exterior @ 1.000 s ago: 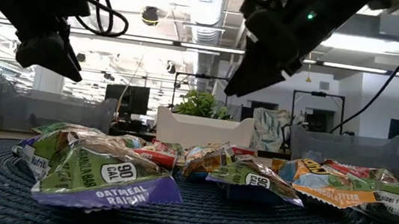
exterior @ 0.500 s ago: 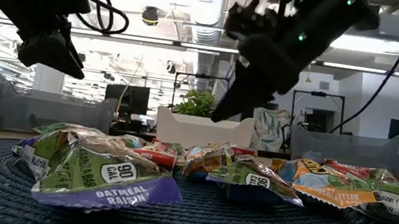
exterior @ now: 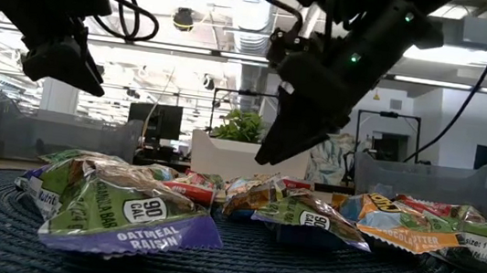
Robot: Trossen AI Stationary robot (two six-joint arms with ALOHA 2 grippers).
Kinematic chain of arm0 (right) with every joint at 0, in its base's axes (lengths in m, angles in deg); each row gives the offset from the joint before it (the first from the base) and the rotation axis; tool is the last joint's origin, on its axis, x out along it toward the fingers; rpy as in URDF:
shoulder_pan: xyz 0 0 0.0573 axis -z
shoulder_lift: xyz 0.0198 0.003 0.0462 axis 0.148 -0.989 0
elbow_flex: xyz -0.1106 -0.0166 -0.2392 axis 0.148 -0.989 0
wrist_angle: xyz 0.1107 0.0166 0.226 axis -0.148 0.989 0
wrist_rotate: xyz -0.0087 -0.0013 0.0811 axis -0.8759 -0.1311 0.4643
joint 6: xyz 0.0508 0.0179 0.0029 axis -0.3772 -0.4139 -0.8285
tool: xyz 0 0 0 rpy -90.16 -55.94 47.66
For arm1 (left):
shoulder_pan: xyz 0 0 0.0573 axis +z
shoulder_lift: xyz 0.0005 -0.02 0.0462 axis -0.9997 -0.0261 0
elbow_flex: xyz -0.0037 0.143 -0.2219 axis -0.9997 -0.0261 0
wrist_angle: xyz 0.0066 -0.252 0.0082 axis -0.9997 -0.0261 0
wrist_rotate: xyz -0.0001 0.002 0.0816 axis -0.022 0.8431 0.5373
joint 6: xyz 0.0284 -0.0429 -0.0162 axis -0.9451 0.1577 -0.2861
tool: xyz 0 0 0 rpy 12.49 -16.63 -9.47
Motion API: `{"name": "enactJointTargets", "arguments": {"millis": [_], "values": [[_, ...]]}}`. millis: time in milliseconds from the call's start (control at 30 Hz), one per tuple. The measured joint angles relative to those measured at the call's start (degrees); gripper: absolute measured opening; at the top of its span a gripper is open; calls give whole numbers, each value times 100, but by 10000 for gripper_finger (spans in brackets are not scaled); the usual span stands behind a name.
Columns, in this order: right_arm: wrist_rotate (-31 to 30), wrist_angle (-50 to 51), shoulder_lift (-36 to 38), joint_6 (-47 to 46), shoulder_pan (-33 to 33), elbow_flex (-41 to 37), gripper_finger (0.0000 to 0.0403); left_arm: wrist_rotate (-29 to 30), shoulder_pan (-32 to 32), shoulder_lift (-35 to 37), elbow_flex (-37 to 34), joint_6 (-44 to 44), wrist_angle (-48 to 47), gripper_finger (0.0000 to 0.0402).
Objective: Pick and place Granola Bars by type
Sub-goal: Put the red granola bar into the white bin
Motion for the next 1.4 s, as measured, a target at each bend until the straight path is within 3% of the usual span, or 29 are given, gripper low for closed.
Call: {"name": "enactJointTargets", "arguments": {"millis": [267, 500, 633, 1133, 1400], "values": [[539, 10, -280, -26, 61, 13, 244, -2, 0, 0, 0, -2, 36, 183], [575, 33, -236, 76, 121, 0, 234, -2, 0, 0, 0, -2, 39, 183], [572, 26, -236, 165, 122, 0, 201, -4, 0, 0, 0, -9, 39, 183], [528, 31, -236, 909, 78, 233, 17, -2, 0, 0, 0, -22, 34, 183], [-51, 51, -236, 1437, -63, 478, 2, -4, 0, 0, 0, -23, 33, 183]]}}
